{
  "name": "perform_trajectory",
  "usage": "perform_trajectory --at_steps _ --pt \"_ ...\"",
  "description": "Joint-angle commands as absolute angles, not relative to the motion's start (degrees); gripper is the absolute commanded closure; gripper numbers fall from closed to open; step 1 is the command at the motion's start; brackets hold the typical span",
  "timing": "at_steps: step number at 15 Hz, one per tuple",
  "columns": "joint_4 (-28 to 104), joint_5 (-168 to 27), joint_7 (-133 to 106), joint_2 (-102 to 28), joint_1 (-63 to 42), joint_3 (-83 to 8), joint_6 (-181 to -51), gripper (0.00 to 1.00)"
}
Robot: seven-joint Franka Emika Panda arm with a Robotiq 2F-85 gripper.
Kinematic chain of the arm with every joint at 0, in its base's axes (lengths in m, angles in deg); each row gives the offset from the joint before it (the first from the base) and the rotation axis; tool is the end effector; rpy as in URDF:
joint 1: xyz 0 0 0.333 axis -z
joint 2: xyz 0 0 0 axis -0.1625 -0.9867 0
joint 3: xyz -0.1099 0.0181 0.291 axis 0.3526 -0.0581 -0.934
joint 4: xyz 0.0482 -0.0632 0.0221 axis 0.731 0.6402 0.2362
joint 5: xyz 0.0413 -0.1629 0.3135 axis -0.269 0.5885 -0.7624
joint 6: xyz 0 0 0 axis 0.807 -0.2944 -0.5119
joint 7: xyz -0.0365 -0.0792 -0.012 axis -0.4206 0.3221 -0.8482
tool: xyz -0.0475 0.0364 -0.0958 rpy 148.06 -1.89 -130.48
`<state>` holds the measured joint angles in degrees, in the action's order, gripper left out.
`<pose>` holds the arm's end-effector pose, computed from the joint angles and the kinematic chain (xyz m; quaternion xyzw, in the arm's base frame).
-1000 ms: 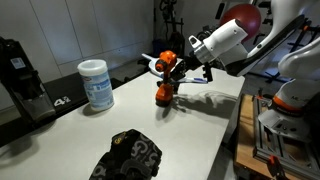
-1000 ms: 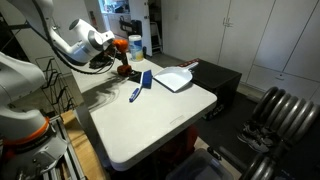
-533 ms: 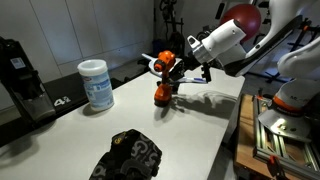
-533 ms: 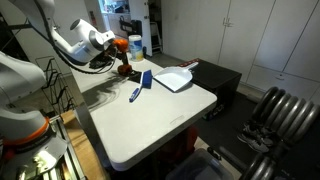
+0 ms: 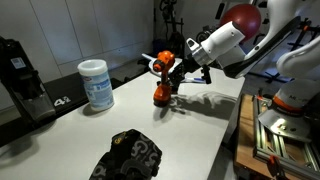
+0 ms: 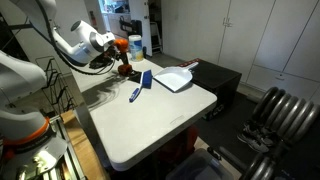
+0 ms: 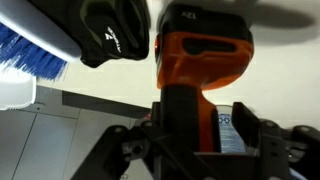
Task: Push the drilling machine closer to the container
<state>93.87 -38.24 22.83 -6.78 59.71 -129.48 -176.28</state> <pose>0.4103 0.2190 0.3551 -0.9120 -0.1722 -0.3704 0.0368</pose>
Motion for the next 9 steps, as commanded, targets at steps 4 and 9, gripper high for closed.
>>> perform_trajectory --at_steps 4,9 --pt "95.86 -37.34 22.66 -13.46 59.32 -131.19 -171.77 0.00" --pt "94.77 -37.11 22.85 -19.88 55.03 -128.77 -164.16 0.00"
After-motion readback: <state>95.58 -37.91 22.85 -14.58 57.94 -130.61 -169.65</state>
